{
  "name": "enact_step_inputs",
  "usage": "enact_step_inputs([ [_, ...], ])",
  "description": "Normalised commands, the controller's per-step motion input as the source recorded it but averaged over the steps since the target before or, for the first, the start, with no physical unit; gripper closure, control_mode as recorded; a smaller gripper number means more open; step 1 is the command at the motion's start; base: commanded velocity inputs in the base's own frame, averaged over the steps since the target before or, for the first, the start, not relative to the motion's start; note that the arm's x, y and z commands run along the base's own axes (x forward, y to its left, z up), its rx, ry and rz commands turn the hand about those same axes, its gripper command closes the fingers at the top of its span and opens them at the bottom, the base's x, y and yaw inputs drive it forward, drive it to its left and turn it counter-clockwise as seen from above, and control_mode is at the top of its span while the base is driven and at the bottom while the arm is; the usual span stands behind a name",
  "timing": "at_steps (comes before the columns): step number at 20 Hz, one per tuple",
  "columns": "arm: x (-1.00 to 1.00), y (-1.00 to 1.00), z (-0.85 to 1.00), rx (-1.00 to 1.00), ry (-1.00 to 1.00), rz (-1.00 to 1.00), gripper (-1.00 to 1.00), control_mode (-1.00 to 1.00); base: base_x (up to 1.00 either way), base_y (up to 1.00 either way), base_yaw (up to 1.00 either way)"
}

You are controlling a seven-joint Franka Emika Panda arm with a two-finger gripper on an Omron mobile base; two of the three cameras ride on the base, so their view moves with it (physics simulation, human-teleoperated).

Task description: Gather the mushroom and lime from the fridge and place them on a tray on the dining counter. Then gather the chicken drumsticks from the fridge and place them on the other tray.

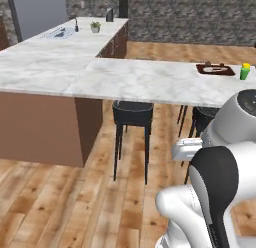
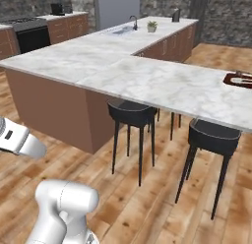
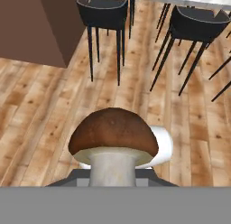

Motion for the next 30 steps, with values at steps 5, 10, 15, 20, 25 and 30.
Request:
enact_step_inputs([
  [5,0.00,0.00,0.00,0.00,0.00,0.00,1.00,1.00,0.00,-1.00,-0.11],
  [10,0.00,0.00,0.00,0.00,0.00,0.00,1.00,1.00,0.00,-1.00,-0.11],
  [15,0.00,0.00,0.00,0.00,0.00,0.00,1.00,1.00,0.02,-1.00,-0.08],
  [20,0.00,0.00,0.00,0.00,0.00,0.00,1.00,1.00,0.07,-1.00,-0.05],
  [25,0.00,0.00,0.00,0.00,0.00,0.00,1.00,1.00,0.18,-1.00,-0.02],
  [30,0.00,0.00,0.00,0.00,0.00,0.00,1.00,1.00,0.30,-1.00,0.00],
])
